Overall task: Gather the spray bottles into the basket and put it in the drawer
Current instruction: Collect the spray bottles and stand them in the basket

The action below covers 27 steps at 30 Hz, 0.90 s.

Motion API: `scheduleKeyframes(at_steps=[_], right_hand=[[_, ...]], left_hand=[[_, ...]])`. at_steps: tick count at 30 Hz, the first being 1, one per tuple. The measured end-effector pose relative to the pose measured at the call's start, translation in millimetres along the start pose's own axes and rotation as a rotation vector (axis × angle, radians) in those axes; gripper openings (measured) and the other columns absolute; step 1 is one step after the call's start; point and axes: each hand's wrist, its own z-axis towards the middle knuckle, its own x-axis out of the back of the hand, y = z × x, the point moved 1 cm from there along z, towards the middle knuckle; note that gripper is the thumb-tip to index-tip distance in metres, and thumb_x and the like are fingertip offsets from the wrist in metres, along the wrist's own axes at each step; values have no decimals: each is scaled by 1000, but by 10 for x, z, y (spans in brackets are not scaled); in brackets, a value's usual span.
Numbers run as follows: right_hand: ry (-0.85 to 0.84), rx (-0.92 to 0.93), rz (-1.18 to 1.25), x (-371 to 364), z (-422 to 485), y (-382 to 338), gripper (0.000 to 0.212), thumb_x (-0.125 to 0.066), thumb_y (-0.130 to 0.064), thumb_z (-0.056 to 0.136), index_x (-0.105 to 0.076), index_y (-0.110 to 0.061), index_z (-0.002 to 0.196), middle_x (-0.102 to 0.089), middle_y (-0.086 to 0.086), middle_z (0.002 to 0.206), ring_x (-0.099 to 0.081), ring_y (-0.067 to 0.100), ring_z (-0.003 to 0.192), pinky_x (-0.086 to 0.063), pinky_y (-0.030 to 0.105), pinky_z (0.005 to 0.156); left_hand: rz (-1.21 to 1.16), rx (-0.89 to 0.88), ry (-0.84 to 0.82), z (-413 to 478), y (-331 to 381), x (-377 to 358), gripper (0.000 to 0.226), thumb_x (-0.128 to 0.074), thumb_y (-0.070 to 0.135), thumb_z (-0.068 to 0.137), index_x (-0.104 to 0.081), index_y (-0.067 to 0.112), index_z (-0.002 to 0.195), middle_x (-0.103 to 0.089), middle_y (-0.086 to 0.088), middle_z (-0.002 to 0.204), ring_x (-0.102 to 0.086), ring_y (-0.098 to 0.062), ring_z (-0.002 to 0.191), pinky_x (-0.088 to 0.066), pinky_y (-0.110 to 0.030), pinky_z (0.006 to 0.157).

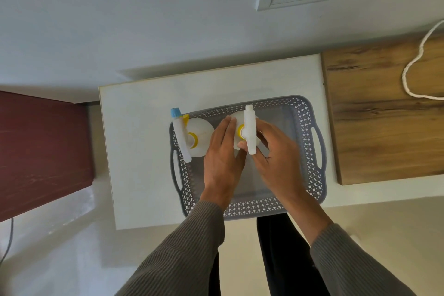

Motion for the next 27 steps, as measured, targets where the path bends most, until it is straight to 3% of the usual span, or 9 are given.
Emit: scheduleKeyframes(at_steps=[2, 5, 8, 13, 15, 17, 20, 24, 27], right_hand=[[-29, -35, 7, 59, -19, 31, 46, -74, -16, 87, -59, -12, 131, -61, -9, 123, -58, 8, 115, -47, 18, 99], [-22, -84, 2, 230, -85, 127, 58, -76, -22, 85, -53, -14, 137, -60, -4, 131, -54, 7, 121, -44, 21, 102], [-25, -136, -41, 473, -192, 230, 62, -71, -35, 88, -48, -18, 142, -53, -4, 142, -47, 6, 130, -39, 21, 105], [-92, -141, -294, 954, -406, 461, 72, -53, -49, 95, -25, -19, 154, -24, -2, 163, -9, 7, 151, -19, 9, 109], [-97, -170, -383, 1156, -478, 568, 78, -42, -58, 95, -15, -19, 157, -13, 1, 165, 0, 12, 152, -25, 25, 115], [-96, -233, -463, 1357, -528, 677, 84, -32, -66, 92, -7, -18, 157, -5, 3, 166, 5, 17, 152, -24, 38, 120], [-53, -320, -555, 1650, -598, 841, 88, -30, -69, 92, -8, -14, 157, -6, 8, 166, 7, 22, 153, -21, 43, 122], [48, -456, -596, 2041, -683, 1026, 92, -21, -74, 88, -13, -13, 157, -9, 12, 165, 2, 27, 153, -19, 47, 122], [144, -556, -603, 2349, -735, 1215, 92, -24, -73, 88, -15, -12, 156, -11, 16, 164, -2, 32, 153, -21, 53, 120]], left_hand=[[25, 9, 24, -26, 37, 32, 71, -75, 20, 83, -43, 8, 145, -43, -6, 151, -37, -16, 141, -27, -13, 108], [78, -5, 94, -163, 120, 78, 76, -80, 30, 79, -46, 4, 142, -48, -9, 147, -43, -17, 138, -30, -12, 107], [102, 21, 144, -421, 201, 119, 77, -78, 40, 80, -45, 10, 144, -50, -5, 146, -44, -12, 136, -24, -2, 106], [176, -65, 240, -909, 372, 80, 61, -59, 46, 93, -48, 12, 142, -50, 0, 143, -41, -5, 135, -34, -18, 111], [210, -146, 258, -1045, 481, 3, 54, -60, 42, 93, -54, 12, 138, -53, 0, 140, -48, -12, 130, -42, -26, 106], [222, -272, 220, -1105, 636, -131, 52, -64, 36, 91, -57, 8, 134, -54, -3, 140, -52, -20, 129, -45, -33, 105], [202, -411, 55, -1041, 996, -428, 60, -63, 40, 90, -51, 7, 139, -47, -7, 148, -42, -27, 138, -42, -42, 109], [219, -541, -187, -732, 1569, -892, 71, -40, 59, 96, -29, 17, 152, -24, -7, 161, -17, -27, 150, -24, -49, 118], [298, -676, -276, -396, 1974, -1311, 72, -30, 63, 97, -22, 21, 155, -14, -7, 163, -9, -28, 151, -19, -51, 119]])
